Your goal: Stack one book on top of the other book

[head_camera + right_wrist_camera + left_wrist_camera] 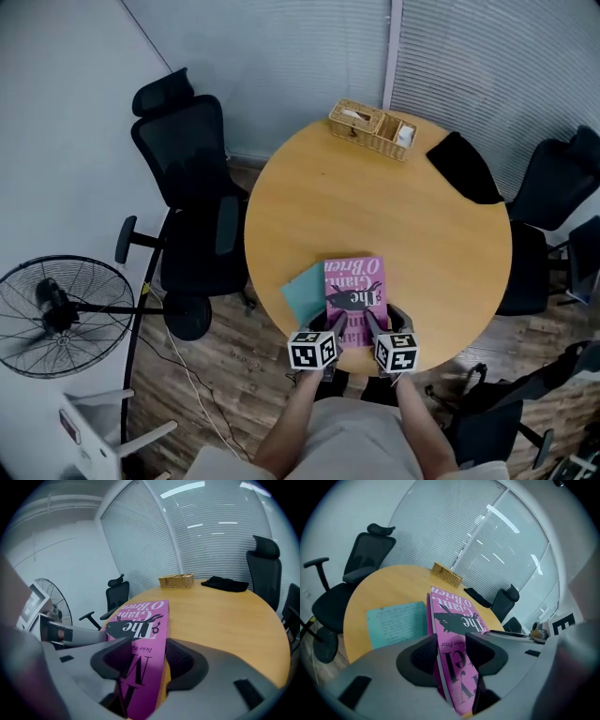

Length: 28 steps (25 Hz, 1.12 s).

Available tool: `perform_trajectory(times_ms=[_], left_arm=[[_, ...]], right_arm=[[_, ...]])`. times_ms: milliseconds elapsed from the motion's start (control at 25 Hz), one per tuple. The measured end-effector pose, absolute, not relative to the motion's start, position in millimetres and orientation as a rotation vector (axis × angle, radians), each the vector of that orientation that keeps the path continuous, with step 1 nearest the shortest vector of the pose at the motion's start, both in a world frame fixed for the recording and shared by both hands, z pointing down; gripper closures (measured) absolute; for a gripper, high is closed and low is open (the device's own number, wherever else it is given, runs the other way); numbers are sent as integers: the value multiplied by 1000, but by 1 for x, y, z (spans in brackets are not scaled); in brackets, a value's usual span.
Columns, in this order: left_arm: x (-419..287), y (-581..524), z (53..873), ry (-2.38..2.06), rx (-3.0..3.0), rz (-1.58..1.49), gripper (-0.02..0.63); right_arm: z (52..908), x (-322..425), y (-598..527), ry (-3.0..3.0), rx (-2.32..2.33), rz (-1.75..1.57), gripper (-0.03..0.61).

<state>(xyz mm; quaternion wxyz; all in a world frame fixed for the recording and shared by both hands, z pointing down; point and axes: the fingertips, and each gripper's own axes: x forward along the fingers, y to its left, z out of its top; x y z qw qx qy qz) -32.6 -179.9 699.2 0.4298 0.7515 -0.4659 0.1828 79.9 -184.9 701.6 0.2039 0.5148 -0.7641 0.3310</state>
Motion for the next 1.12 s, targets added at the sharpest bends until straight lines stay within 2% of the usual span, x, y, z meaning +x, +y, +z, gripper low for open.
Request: perform_trajectory(times_ms=[440, 1120], left_arm=[[-101, -162, 707, -1336, 1674, 347, 410], [-118, -133, 739, -1430, 1460, 246, 410]], right_arm=[[713, 6, -197, -2212, 1101, 879, 339], [741, -28, -199, -2221, 781, 720, 341]])
